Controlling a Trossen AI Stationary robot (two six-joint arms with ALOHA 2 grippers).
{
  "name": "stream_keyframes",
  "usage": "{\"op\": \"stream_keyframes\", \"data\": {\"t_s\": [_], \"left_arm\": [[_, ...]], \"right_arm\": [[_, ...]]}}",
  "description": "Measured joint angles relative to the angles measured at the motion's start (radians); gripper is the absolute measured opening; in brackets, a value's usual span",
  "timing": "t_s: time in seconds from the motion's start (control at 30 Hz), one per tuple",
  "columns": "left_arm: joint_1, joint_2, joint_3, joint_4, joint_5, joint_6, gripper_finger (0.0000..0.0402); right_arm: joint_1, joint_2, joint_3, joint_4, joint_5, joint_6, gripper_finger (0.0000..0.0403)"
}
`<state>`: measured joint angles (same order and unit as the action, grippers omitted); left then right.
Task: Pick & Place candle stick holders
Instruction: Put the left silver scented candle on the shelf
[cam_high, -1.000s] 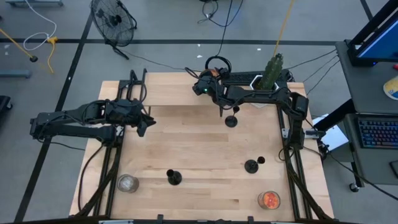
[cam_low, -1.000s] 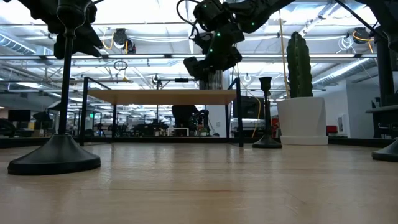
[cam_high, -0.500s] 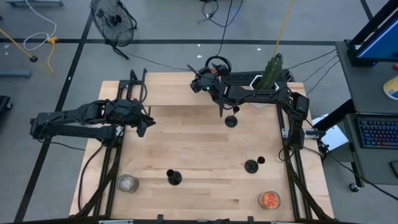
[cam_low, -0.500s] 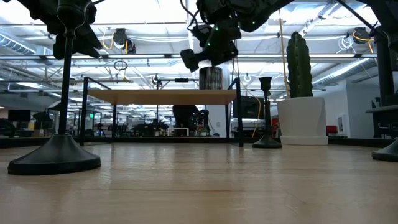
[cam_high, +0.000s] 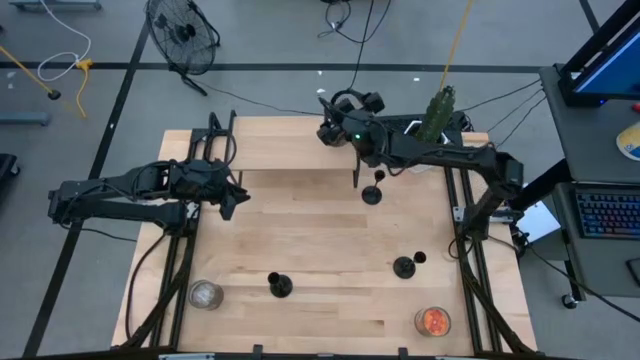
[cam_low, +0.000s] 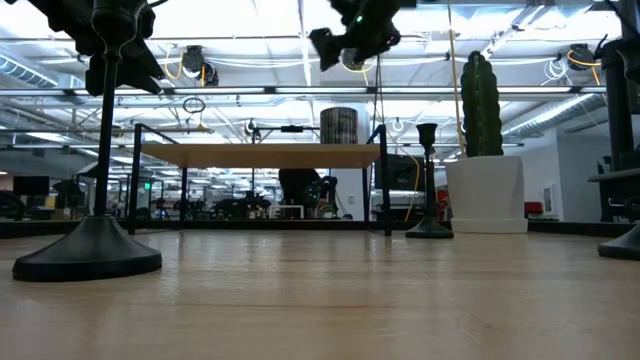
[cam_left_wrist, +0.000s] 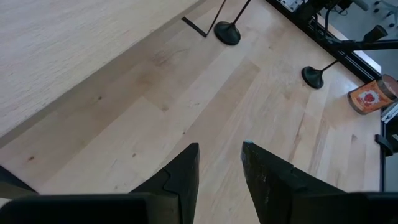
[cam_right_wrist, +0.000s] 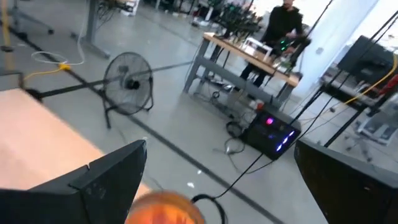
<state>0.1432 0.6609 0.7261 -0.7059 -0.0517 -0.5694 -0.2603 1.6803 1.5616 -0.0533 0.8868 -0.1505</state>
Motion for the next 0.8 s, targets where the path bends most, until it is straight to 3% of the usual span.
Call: {"op": "stream_keyframes", "data": {"t_s": [0.23, 0.37, 0.6, 0.8], "left_arm": [[0.0, 0.0, 0.0, -0.001, 0.001, 0.037, 0.0127], [-0.003, 0.0, 0.0, 0.0, 0.01, 0.054, 0.0127], [-0.021, 0.0, 0.0, 0.0, 0.077, 0.096, 0.0127], [-0.054, 0.0, 0.0, 0.004, 0.096, -0.058, 0.0127]], "right_arm": [[0.034, -0.185, -0.098, -0.335, -0.124, 0.256, 0.0394], [0.059, -0.325, -0.209, -0.391, -0.158, 0.386, 0.0394], [0.126, -0.596, -0.471, -0.324, -0.156, 0.536, 0.0393], [0.174, -0.783, -0.731, -0.12, -0.157, 0.558, 0.0393]]}}
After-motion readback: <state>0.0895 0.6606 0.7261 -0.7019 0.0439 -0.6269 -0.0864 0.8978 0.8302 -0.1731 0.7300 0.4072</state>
